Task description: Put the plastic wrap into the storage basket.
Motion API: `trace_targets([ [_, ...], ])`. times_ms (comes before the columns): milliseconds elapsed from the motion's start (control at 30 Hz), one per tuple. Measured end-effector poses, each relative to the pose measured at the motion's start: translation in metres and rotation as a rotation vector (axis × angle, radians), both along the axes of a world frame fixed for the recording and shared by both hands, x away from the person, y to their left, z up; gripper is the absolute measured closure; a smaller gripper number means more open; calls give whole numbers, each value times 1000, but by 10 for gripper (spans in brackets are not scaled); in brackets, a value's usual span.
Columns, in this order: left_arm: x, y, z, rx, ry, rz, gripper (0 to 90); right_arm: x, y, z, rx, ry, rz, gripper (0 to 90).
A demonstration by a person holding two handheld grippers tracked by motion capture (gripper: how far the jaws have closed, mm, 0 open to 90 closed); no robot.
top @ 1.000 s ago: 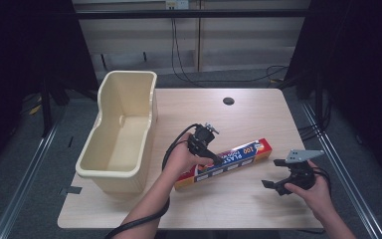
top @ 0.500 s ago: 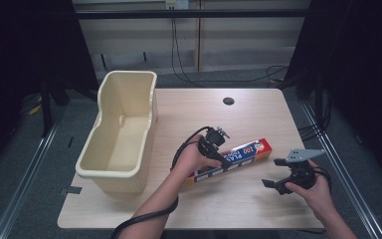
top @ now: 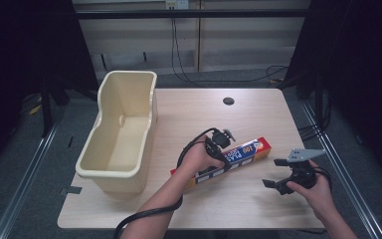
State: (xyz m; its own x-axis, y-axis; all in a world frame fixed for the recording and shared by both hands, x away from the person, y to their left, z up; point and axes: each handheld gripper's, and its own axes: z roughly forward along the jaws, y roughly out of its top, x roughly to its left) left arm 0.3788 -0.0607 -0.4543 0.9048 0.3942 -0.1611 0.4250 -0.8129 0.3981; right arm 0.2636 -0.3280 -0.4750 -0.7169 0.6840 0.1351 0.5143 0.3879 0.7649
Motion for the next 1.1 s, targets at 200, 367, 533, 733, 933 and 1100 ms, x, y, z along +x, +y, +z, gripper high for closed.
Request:
trace_targets([
  [200, 0, 1, 8, 48, 87, 85, 397, 0, 0, 0, 6, -3, -1, 25],
  [367, 2, 4, 24, 94, 101, 120, 402, 0, 0, 0, 6, 3, 3, 25],
  [533, 6, 14, 42, 88, 142, 170, 404, 0, 1, 0, 3, 0, 8, 25],
  [733, 9, 25, 61, 86, 148, 201, 403, -1, 2, 0, -3, 8, 4, 25],
  [933, 12, 37, 73, 91, 157, 231, 403, 0, 3, -1, -3, 6, 8, 25],
  [1100, 14, 46, 84, 94, 161, 244, 403, 0, 5, -1, -5, 10, 23, 25],
])
